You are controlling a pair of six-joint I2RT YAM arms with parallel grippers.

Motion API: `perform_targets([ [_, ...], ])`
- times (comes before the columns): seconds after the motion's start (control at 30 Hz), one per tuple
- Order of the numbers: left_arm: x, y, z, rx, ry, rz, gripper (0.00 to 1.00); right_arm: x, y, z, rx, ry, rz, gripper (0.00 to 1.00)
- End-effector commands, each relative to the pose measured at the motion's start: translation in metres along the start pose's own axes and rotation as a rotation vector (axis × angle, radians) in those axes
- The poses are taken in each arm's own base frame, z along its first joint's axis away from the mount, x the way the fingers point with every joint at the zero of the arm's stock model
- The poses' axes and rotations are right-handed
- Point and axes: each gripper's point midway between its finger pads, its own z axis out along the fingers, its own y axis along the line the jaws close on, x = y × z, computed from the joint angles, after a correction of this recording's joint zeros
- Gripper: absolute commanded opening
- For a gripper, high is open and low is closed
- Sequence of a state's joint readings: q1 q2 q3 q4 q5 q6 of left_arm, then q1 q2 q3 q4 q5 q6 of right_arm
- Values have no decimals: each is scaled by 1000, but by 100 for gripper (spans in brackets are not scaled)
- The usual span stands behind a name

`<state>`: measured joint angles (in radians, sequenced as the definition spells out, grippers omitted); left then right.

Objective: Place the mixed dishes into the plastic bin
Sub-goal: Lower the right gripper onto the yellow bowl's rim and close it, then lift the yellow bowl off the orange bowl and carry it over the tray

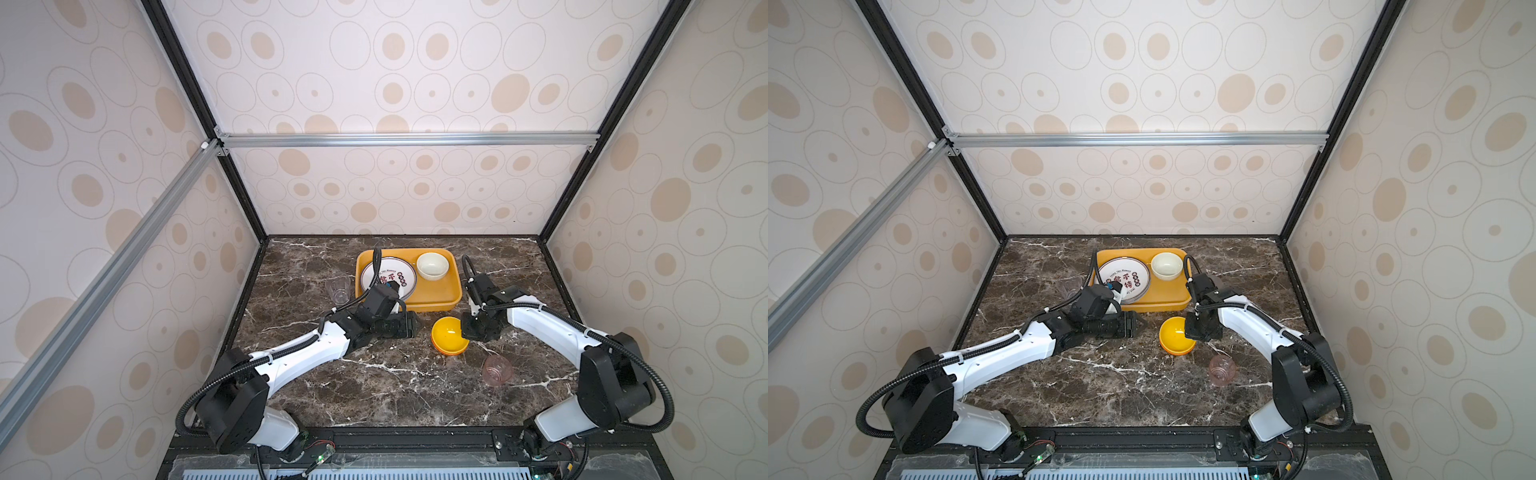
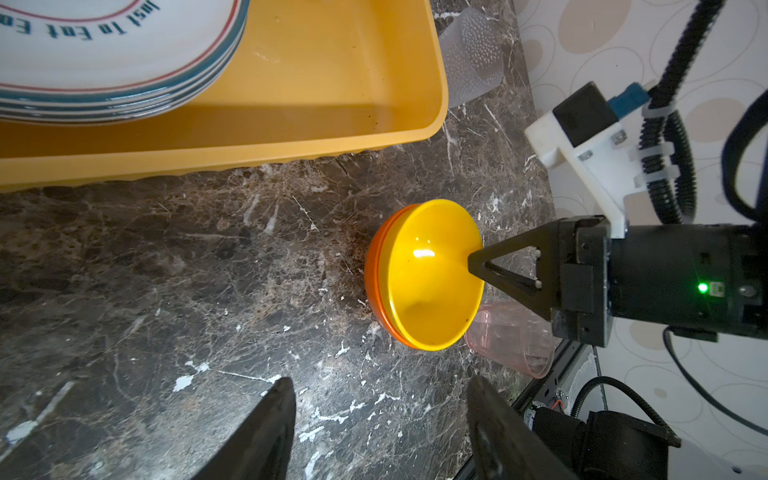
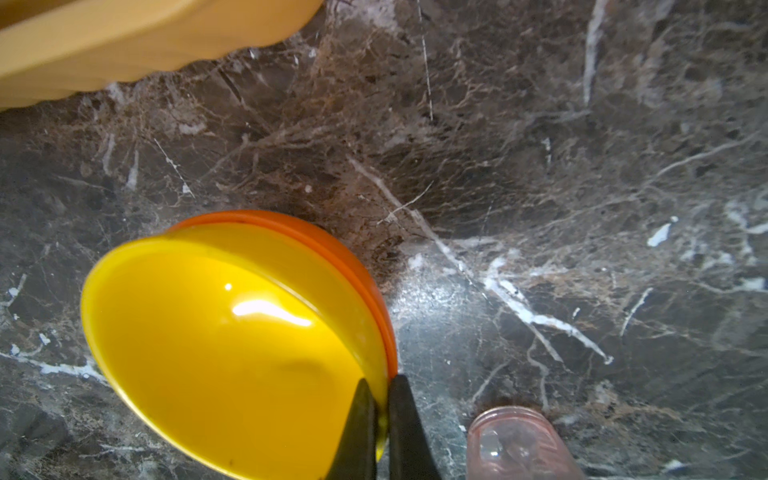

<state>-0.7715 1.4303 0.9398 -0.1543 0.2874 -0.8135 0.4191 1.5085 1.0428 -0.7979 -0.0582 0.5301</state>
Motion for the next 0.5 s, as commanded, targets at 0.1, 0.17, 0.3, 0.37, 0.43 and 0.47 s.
perform_targets([
  [0.1, -5, -7, -8, 12, -39, 12, 65, -5, 4, -27, -8, -49, -31, 0],
  [0.17, -6, -6, -9, 11, -41, 10, 65, -6, 6, -31, -23, -54, -38, 0],
  [0.3, -6, -5, -10, 6, -48, 5, 65, -7, 9, -38, -36, -63, -50, 0],
  [0.37, -7, -5, -11, 3, -53, 4, 65, -9, 11, -42, -42, -69, -54, 0],
  [0.43, -8, -4, -13, -2, -60, 4, 65, -11, 13, -47, -54, -79, -60, 0],
  [0.47, -9, -4, -14, -6, -65, 5, 65, -12, 15, -49, -57, -80, -64, 0],
])
